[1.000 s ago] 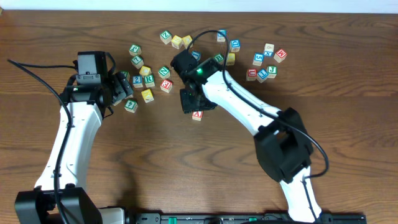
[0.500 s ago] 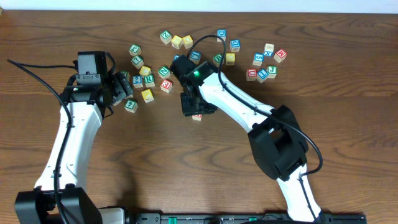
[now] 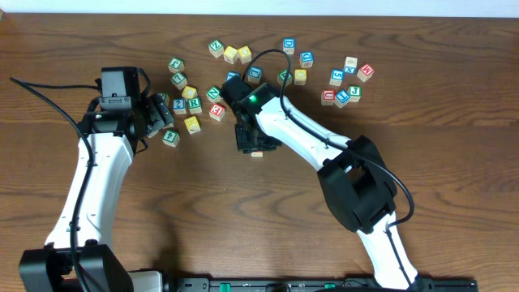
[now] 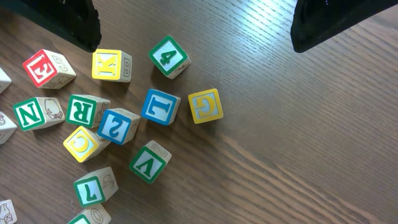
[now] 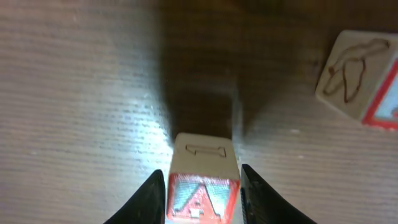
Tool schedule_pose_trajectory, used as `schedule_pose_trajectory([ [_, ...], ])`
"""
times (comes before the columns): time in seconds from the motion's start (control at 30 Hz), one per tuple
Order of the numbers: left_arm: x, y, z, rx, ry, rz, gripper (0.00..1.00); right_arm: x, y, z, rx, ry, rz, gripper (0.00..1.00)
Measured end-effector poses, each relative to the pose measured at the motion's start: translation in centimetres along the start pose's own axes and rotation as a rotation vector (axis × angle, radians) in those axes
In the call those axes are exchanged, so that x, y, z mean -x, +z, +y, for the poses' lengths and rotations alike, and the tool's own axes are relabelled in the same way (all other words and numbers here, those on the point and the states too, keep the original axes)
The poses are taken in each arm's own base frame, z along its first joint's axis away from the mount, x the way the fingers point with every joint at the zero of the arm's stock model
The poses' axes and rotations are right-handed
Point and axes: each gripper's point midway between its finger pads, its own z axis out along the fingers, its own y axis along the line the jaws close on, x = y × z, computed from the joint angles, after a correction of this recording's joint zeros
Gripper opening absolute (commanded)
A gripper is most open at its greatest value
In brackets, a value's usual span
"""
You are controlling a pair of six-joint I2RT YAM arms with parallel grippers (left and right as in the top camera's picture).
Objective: Spell out AI2
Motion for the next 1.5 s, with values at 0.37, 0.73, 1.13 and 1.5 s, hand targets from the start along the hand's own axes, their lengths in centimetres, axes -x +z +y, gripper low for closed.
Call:
schedule_pose_trajectory([
  [0.37, 0.0, 0.0, 0.0, 0.0, 0.0, 0.0, 0.96, 1.0, 0.0, -0.3, 0.003, 0.013, -0.031, 0.22],
  [0.73, 0.0, 0.0, 0.0, 0.0, 0.0, 0.0, 0.96, 1.8, 0.0, -0.5, -0.004, 0.02, -0.063, 0.22],
  [1.13, 0.0, 0.0, 0.0, 0.0, 0.0, 0.0, 0.96, 5.3, -0.3, -2.2, 0.022, 0.083, -0.151, 0.23],
  [1.5, 0.0, 0.0, 0.0, 0.0, 0.0, 0.0, 0.96, 5.8, -0.3, -3.1, 0.016, 0.106, -0.155, 0.35],
])
